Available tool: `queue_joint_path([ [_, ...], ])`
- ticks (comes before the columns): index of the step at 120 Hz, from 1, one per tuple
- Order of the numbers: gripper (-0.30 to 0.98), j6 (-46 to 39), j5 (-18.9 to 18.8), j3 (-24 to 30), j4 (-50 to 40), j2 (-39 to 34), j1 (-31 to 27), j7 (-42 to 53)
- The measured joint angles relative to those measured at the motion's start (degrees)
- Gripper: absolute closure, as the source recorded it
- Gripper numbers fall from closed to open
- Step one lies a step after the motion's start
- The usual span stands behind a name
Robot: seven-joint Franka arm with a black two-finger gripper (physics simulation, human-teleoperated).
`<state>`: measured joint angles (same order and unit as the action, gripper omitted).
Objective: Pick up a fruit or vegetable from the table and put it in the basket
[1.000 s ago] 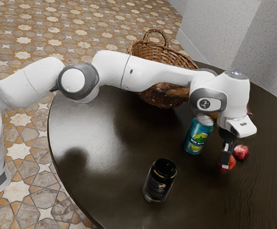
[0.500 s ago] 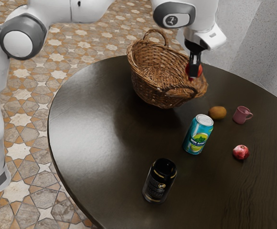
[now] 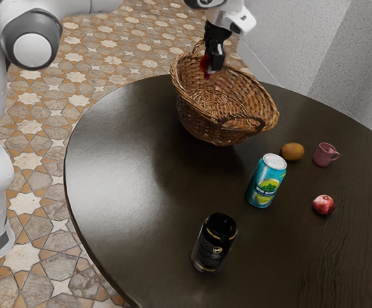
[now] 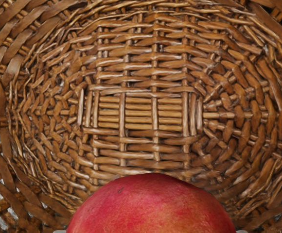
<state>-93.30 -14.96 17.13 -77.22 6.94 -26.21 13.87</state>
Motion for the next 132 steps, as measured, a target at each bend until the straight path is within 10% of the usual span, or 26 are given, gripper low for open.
queue_joint_path([
  [43, 0.37, 1.69, -4.03, 12.38, 7.38, 8.38, -12.73, 1.83],
  [57, 0.17, 1.9, -4.81, 12.96, 7.73, 8.68, -13.34, 2.3],
  [100, 0.01, 4.93, 0.77, 14.04, -0.95, 0.04, 0.3, -2.16],
  [132, 0.0, 6.48, 4.87, 13.48, -4.91, 0.36, -0.16, -8.11],
])
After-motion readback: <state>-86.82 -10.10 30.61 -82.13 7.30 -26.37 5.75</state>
